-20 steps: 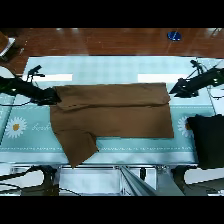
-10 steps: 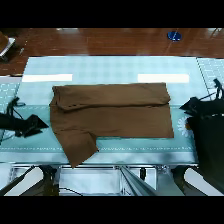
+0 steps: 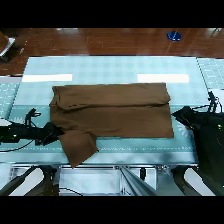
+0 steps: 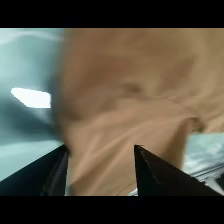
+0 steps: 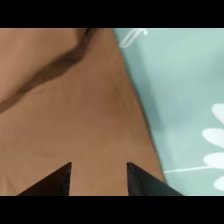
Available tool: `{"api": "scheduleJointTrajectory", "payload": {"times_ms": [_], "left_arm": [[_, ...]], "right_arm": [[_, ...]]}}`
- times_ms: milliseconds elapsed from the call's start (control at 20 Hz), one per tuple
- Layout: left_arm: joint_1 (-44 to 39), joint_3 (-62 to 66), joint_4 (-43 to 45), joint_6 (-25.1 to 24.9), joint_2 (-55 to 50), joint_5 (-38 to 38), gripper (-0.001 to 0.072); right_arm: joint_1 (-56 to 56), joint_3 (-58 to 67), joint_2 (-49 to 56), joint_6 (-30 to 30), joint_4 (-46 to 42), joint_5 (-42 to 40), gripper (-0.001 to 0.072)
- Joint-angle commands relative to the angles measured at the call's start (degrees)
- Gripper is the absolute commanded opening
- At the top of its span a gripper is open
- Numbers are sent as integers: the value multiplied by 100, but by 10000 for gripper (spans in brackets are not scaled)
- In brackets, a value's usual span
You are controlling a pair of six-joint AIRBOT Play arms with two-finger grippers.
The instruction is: Fold the shirts.
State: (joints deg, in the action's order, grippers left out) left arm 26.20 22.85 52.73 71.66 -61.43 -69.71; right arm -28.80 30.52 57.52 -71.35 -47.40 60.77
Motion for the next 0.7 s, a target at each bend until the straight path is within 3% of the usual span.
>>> {"api": "scheduleJointTrajectory", "payload": {"times_ms": [0, 50, 100, 150, 250, 350, 650], "left_arm": [[-667, -179, -216, -129, -68, 629, 502], [-804, -175, -219, -212, -125, 577, 326], [-852, -164, -221, -310, -157, 494, 62], [-859, -149, -219, -439, -155, 358, 27], [-848, -63, -216, -555, -151, 133, 27], [-848, 7, -225, -562, -140, 107, 27], [-848, 17, -225, -564, -140, 111, 27]], "right_arm": [[-31, -52, -24, -17, 52, -271, 410], [-146, -52, -24, -48, 44, -297, 410], [-330, -48, -24, -63, 22, -269, 410], [-542, -48, -24, -74, -55, -179, 410], [-940, -50, -22, -275, -671, 249, 410], [-953, -79, -22, -955, -1641, 678, 410], [-953, -369, -17, -1043, -1556, 1213, 410]]}}
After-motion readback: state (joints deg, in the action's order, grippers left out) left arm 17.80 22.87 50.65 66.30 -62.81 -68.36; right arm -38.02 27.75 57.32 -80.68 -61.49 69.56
